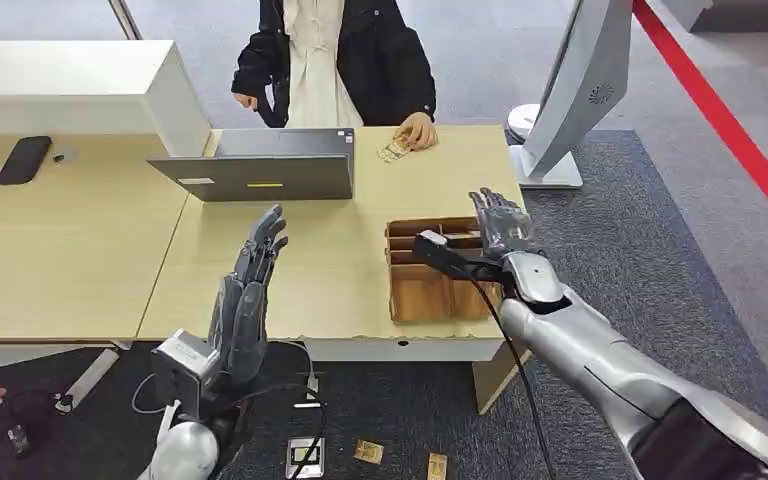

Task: Pass the card to the sensor for recognition and then transmit it.

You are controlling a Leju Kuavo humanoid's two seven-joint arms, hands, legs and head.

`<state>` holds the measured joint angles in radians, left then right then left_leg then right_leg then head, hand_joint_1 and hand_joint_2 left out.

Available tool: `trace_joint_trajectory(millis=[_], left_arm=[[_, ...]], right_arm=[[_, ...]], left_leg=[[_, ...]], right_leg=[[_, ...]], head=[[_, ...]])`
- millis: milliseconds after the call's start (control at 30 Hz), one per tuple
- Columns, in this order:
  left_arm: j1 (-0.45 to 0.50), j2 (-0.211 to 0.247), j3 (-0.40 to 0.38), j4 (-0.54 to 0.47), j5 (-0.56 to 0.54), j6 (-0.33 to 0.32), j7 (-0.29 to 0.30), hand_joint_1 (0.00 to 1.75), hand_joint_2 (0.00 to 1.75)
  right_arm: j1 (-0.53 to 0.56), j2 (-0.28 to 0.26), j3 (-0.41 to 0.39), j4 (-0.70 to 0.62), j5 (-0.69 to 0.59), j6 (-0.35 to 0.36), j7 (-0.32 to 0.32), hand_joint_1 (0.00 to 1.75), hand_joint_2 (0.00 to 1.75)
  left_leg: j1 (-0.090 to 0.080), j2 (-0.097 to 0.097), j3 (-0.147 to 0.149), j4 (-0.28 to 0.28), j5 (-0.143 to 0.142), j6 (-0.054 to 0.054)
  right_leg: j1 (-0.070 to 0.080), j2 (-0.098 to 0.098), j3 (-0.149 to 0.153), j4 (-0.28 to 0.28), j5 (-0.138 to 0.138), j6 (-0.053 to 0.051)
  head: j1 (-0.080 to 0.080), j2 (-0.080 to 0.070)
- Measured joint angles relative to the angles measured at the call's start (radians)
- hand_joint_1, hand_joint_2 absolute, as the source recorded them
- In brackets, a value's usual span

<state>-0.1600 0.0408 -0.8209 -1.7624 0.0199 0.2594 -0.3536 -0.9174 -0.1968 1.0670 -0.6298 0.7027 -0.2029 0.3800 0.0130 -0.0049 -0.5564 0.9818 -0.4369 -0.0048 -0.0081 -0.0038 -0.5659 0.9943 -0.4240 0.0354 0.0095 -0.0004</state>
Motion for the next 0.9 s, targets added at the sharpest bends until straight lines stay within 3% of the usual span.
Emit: trace_joint_trajectory(millis=[733,767,800,900], left_arm=[[-0.02,-0.009,-0.001,0.021,0.015,0.02,-0.014,0.0,0.0],[-0.02,-0.01,-0.001,0.023,0.015,0.02,-0.014,0.0,0.0],[-0.02,-0.011,-0.001,0.023,0.015,0.02,-0.014,0.0,0.0],[-0.022,-0.011,-0.002,0.024,0.015,0.02,-0.015,0.0,0.0]], right_arm=[[0.0,-0.003,0.016,0.0,-0.003,-0.02,-0.015,0.03,1.75],[0.0,-0.003,0.016,0.0,-0.003,-0.02,-0.015,0.24,1.75],[0.0,-0.003,0.016,0.0,-0.003,-0.02,-0.015,1.75,1.75],[0.0,-0.003,0.016,0.0,-0.003,-0.016,-0.015,1.75,1.75]], left_leg=[[0.0,0.0,0.0,0.0,0.0,0.0],[0.0,0.0,0.0,0.0,0.0,0.0],[0.0,0.0,0.0,0.0,0.0,0.0],[0.0,0.0,0.0,0.0,0.0,0.0]], right_leg=[[0.0,0.0,0.0,0.0,0.0,0.0],[0.0,0.0,0.0,0.0,0.0,0.0],[0.0,0.0,0.0,0.0,0.0,0.0],[0.0,0.0,0.0,0.0,0.0,0.0]], head=[[0.0,0.0],[0.0,0.0],[0.0,0.0],[0.0,0.0]])
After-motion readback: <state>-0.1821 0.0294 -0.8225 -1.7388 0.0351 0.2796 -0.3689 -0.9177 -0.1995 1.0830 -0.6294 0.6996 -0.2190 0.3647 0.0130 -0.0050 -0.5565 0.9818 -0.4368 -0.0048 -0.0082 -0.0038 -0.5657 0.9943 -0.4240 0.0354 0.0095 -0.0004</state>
